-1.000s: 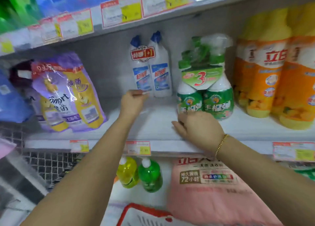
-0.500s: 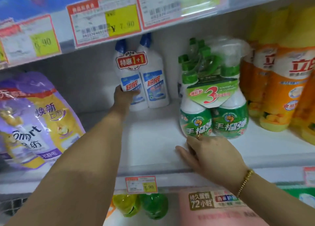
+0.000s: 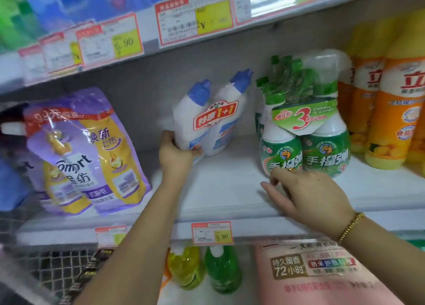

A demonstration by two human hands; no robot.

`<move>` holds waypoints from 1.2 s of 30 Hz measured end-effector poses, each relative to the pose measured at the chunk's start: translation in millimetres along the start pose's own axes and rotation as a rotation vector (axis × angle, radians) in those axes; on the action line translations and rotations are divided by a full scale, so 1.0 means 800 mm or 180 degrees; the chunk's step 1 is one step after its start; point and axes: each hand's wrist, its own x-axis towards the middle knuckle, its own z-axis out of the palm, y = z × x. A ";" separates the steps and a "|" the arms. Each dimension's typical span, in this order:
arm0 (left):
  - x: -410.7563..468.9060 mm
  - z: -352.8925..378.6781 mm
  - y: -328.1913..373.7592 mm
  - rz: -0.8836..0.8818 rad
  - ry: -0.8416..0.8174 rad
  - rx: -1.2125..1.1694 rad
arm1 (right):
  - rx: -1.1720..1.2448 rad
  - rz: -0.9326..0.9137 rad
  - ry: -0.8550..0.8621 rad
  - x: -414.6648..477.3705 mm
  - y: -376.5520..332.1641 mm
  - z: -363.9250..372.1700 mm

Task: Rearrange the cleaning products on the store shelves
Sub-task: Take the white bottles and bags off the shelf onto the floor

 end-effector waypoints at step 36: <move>-0.384 0.040 0.335 -0.0355 -0.2050 -0.1648 | 0.4286 0.2057 0.1244 -0.214 0.089 -0.359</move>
